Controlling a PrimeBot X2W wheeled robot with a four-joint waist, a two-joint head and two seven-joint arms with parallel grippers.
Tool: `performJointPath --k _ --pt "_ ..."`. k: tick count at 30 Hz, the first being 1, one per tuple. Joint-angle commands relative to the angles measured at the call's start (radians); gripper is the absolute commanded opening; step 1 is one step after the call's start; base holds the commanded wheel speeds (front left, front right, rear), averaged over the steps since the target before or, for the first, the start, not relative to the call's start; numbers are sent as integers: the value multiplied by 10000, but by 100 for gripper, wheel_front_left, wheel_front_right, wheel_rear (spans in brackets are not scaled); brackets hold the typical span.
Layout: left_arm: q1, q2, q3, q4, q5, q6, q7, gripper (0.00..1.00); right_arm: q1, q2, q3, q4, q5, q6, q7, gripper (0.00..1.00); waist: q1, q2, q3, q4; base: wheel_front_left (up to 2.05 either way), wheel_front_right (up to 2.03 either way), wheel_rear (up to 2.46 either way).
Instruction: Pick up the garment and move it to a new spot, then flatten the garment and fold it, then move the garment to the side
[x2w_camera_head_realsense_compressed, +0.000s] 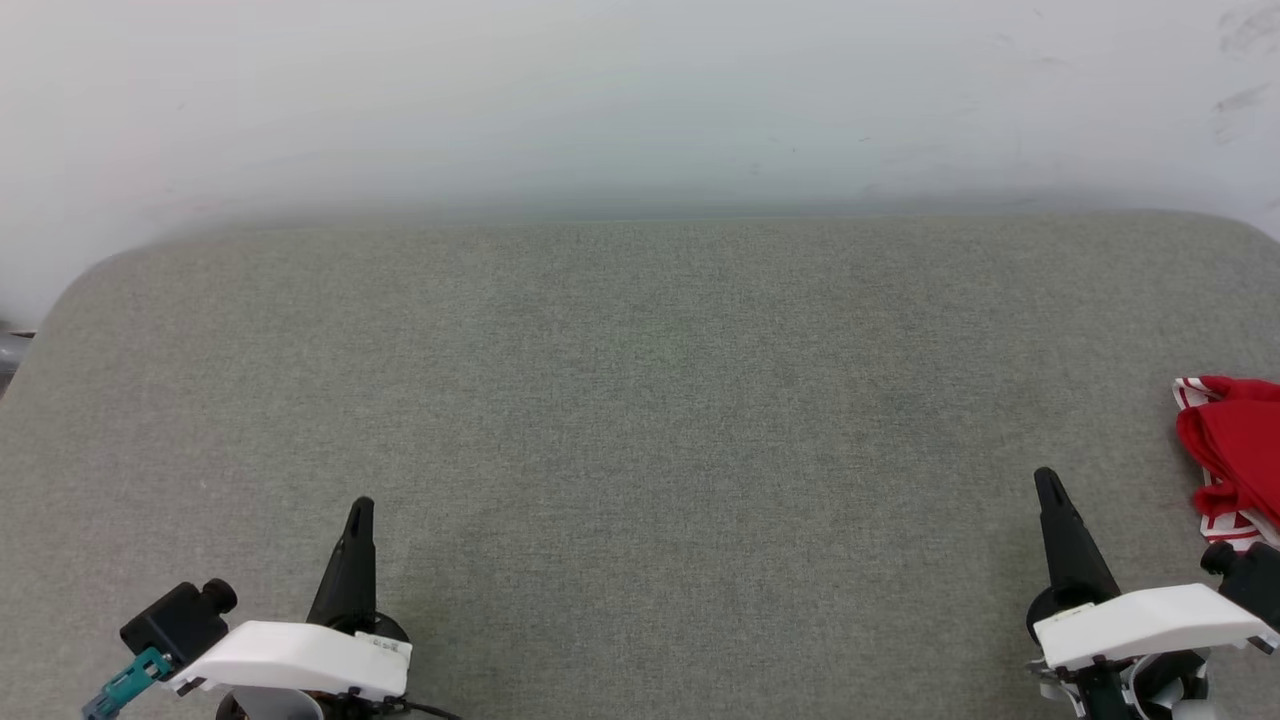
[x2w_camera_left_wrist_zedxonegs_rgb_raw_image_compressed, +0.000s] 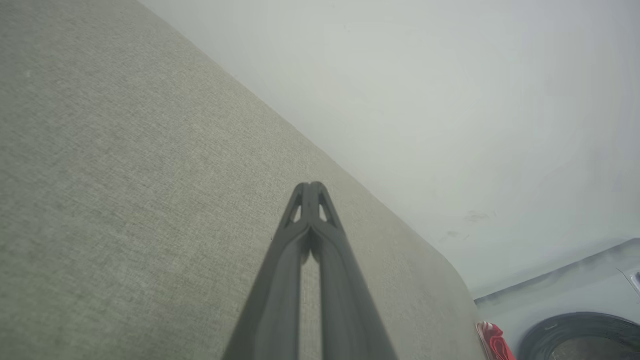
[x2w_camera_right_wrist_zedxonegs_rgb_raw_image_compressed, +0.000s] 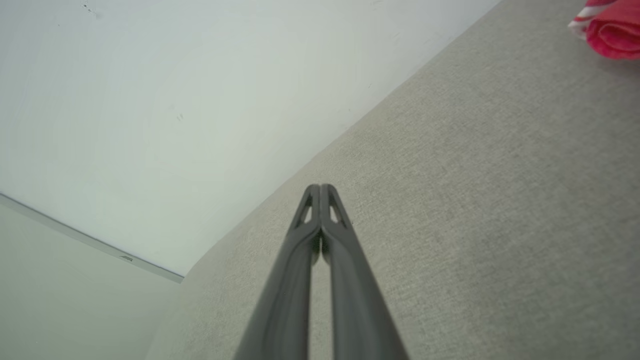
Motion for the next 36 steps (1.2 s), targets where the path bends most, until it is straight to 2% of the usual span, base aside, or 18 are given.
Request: performJointPath --k 1,36 --pt "-271 48 47 -85 -231 -70 69 0 -262 12 -42 -96 260 -3 48 0 0 0 -3 2 0 0 0" --pt "-635 39 393 424 -4233 -121 1114 0 -390 79 -390 41 4099 -5 992 0 -1 0 -151 62 0 0 0"
